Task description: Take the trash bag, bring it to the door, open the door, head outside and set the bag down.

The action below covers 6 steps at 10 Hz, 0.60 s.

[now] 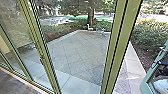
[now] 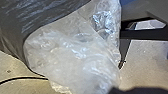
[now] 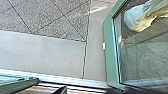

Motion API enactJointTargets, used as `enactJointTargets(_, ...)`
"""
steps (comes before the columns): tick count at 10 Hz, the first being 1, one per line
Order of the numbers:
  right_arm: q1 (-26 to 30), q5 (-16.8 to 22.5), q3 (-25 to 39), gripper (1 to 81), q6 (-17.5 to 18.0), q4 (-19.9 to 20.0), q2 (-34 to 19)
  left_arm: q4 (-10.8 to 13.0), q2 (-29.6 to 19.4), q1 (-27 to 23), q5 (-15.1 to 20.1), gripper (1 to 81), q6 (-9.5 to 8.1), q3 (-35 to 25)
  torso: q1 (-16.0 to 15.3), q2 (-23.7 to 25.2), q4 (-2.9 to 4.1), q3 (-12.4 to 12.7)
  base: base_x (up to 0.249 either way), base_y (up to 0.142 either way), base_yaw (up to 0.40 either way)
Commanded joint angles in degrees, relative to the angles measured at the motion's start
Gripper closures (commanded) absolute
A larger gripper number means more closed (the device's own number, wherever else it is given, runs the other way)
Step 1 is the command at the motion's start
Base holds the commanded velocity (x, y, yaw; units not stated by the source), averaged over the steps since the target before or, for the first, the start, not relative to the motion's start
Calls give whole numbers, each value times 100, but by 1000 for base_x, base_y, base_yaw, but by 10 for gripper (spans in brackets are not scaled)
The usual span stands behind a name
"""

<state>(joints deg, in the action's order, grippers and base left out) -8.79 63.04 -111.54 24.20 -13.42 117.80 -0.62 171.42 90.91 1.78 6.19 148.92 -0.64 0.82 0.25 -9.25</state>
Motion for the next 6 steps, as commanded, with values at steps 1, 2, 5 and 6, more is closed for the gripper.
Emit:
enactJointTargets(1,-311,218,975,10,102,165,-87,36,-2,-103,446,811,31,-73,0,0,0,0,0,0,0)
enactJointTargets(2,-812,114,1363,10,207,138,-26,36,-2,-112,446,811,31,-73,0,0,0,0,0,0,0)
enactJointTargets(5,-1946,-669,1952,10,655,7,28,45,-20,-130,446,811,40,-47,0,0,0,0,0,0,0)
enactJointTargets(6,-2192,-801,2190,10,840,-203,27,45,-29,-138,446,811,40,-47,0,0,0,0,0,0,0)
